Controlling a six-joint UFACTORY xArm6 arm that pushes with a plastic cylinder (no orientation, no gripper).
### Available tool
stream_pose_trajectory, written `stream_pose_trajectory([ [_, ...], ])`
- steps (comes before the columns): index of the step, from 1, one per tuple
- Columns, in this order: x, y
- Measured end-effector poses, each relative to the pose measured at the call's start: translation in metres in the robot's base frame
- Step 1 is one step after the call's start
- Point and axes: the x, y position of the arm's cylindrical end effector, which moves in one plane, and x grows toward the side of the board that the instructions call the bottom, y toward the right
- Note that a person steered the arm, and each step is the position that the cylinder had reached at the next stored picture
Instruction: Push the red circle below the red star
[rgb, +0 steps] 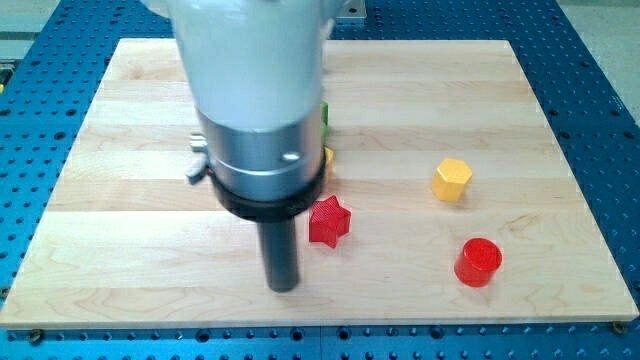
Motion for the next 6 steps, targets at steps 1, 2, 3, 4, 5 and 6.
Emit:
stream_pose_trajectory([
  [1,-0.035,0.032],
  [2,-0.064,0.033],
  [3,-0.051,0.031],
  [4,-0.034,0.1],
  [5,-0.078,0.145],
  [6,-0.073,0.201],
])
